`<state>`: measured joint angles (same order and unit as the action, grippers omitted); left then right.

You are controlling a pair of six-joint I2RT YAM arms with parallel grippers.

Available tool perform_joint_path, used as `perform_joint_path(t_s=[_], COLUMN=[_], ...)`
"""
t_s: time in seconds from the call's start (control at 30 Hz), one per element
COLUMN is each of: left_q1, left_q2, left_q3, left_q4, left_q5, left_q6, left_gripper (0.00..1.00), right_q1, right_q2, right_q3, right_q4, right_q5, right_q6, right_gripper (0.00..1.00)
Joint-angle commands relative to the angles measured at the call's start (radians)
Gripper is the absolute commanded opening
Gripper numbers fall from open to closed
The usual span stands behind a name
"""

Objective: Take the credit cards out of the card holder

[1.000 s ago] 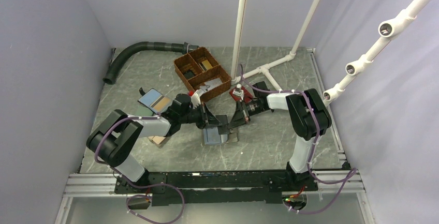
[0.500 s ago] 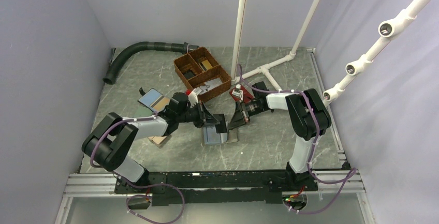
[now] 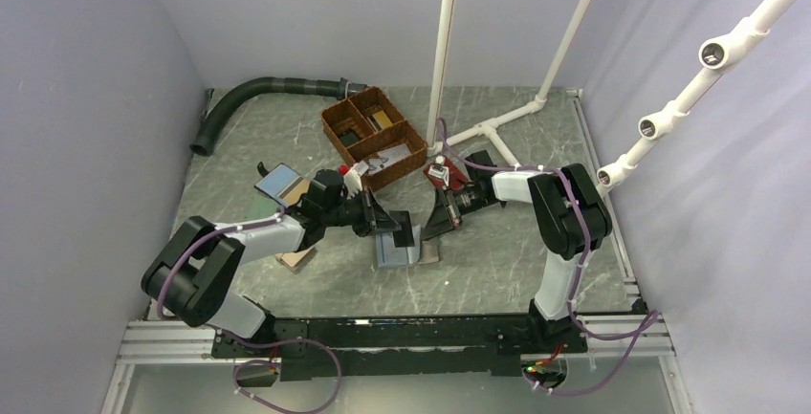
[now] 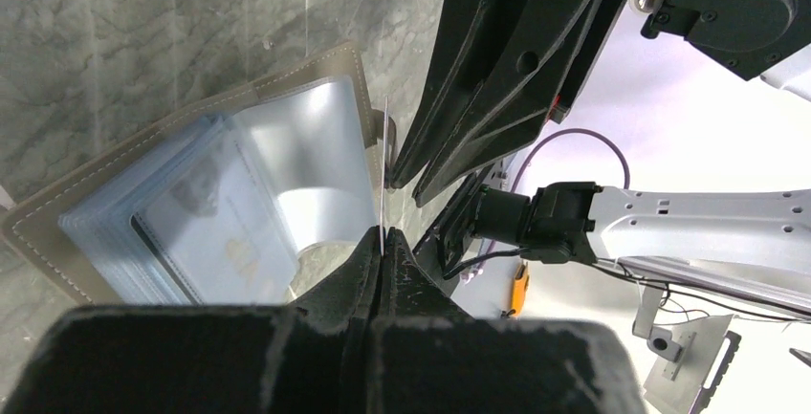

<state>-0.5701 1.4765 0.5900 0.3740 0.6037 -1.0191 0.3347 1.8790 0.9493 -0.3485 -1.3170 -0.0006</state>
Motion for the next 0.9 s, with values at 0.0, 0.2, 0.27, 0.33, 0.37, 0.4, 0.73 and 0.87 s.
perform_joint_path(t_s=[0.0,0.2,0.27,0.33,0.37,0.4,0.73,0.87], left_q1=[0.009,0.017,0.022,0.024,0.025,0.027,0.03,0.031], left_q2=[-0.05,-0.077,-0.087,-0.095,-0.098,-0.1,-0.117,-0.122], left_q3=[0.03,0.052,0.059,0.067,0.071,0.077,0.131,0.141], left_q4=[-0.052,-0.124,-0.145,-0.173,-0.184,-0.196,-0.311,-0.337], left_q5=[-0.007,-0.018,-0.02,-0.022,-0.024,-0.024,-0.044,-0.049], left_q6=[0.056,0.093,0.104,0.117,0.122,0.128,0.189,0.202], left_gripper=[0.0,0.0,0.0,0.0,0.0,0.0,0.0,0.0], right_q1=[0.0,0.0,0.0,0.0,0.0,0.0,0.0,0.0], right_q2=[-0.035,-0.038,-0.04,-0.042,-0.043,-0.044,-0.052,-0.053], right_q3=[0.033,0.038,0.04,0.04,0.041,0.042,0.049,0.05], right_q4=[-0.015,-0.032,-0.036,-0.039,-0.042,-0.045,-0.068,-0.072], right_q5=[-0.017,-0.014,-0.01,-0.011,-0.01,-0.008,-0.008,-0.007], right_q6=[-0.054,-0.07,-0.077,-0.081,-0.083,-0.087,-0.113,-0.118], right_gripper=[0.19,0.2,0.2,0.21,0.21,0.21,0.22,0.22])
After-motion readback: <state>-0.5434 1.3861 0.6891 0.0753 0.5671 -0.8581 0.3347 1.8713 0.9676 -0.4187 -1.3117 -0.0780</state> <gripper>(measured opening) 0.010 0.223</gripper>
